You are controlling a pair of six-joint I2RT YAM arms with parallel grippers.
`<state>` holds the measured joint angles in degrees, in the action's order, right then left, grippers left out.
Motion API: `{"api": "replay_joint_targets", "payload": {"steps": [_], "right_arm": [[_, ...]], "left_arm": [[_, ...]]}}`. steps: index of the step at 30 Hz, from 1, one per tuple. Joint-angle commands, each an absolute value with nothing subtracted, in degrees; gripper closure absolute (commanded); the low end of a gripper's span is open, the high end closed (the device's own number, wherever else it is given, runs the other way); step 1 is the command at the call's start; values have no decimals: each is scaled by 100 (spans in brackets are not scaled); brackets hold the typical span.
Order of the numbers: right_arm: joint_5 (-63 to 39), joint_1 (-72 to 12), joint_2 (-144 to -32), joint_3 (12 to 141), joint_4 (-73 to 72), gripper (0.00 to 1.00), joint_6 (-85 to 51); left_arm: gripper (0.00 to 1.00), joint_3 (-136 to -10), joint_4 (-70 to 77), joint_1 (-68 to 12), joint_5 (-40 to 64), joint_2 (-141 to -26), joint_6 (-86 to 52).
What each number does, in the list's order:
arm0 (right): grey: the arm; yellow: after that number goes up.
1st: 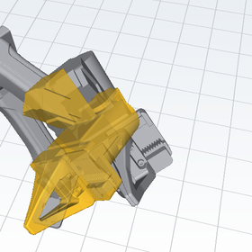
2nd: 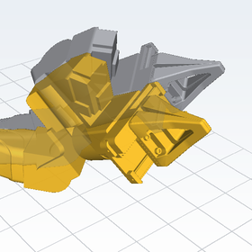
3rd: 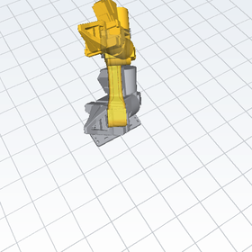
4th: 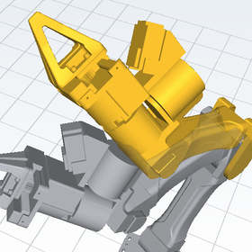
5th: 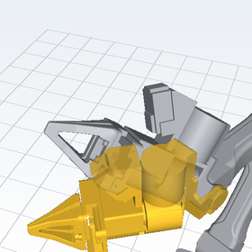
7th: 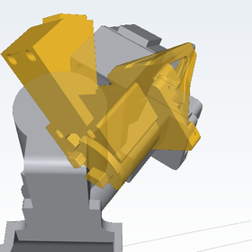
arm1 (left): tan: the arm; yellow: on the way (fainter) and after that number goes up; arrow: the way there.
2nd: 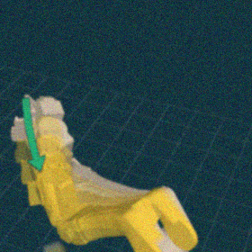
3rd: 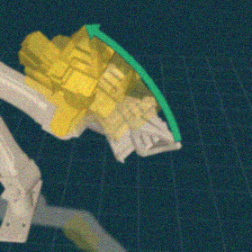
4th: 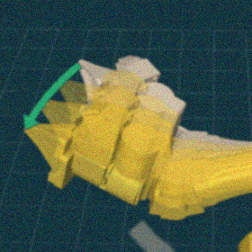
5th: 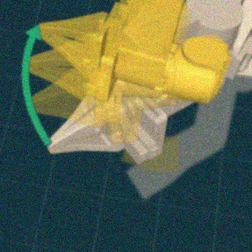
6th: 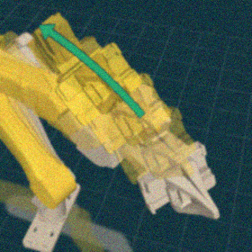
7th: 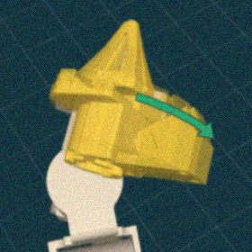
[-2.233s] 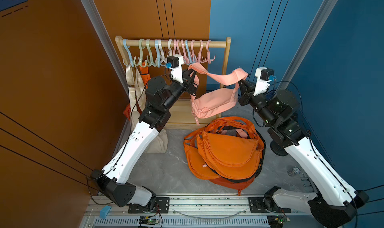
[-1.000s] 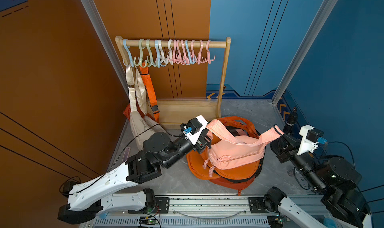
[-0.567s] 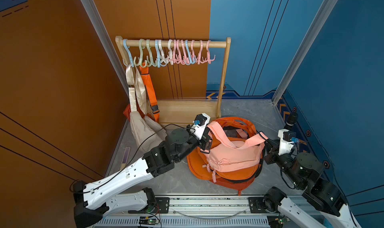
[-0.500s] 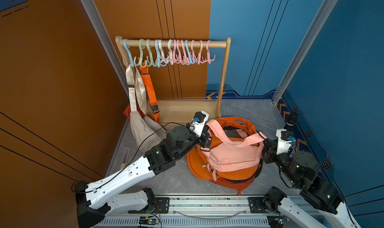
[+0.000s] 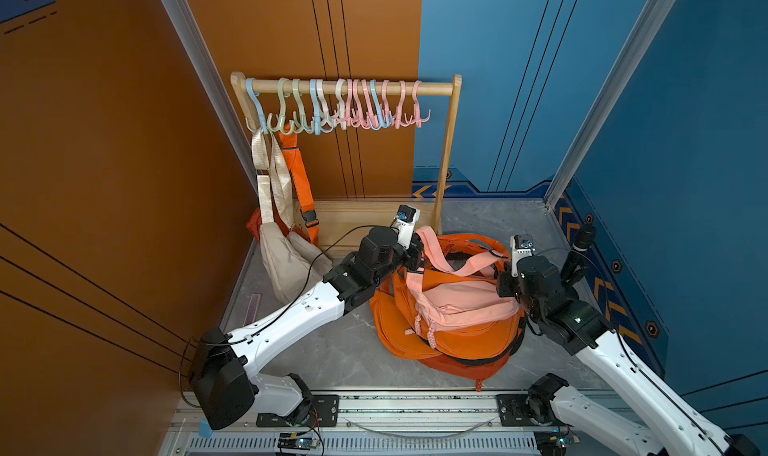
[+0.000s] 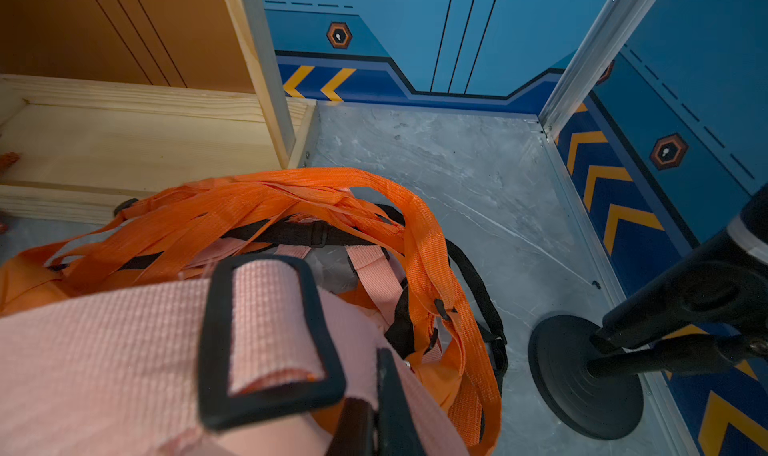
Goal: Take the bag off the hook
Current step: Place the bag inside the bag.
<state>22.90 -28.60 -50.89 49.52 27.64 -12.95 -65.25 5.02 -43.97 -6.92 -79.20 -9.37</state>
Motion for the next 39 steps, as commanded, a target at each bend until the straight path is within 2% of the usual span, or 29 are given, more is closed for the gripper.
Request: {"api": "replay_joint_targets", "payload": {"steps": [1,6,12,18,21,24,26,28,35,38,39], "right_arm": [[2291,-2534,-5420,5115,2349,100,-1374],[1871,-1888,-6144,5220,2043,100,-1590],[1579,-1514,-6823,5321,1619,100,-1721],[1520,-1361,-7503,5475,1517,89,-1708],[1558,-1289,-7714,5476,1487,85,-1670],[1569,-1195,-7816,5457,1478,69,-1679],[1601,-1123,-7822,5458,1508,57,-1686],[1619,-1048,-7789,5461,1542,45,-1695],[1542,-917,-7553,5464,1543,16,-1758],[1518,-915,-7426,5486,1564,6,-1762],[1505,-920,-7366,5500,1579,3,-1749]], "left_arm": [[100,-6846,758,-4178,-350,-8208,-1085],[100,-7072,832,-3849,-80,-8829,-1235],[100,-7457,911,-3606,-3,-9632,-1101],[100,-7856,913,-3501,171,-10254,-995],[85,-7910,899,-3489,276,-10437,-1000],[64,-7910,885,-3476,386,-10550,-1026],[56,-7941,830,-3476,461,-10582,-1042],[51,-7945,765,-3489,484,-10582,-1037],[38,-7756,690,-3490,421,-10209,-1076],[27,-7620,688,-3485,278,-9923,-1094],[19,-7567,694,-3488,216,-9813,-1096]]}}
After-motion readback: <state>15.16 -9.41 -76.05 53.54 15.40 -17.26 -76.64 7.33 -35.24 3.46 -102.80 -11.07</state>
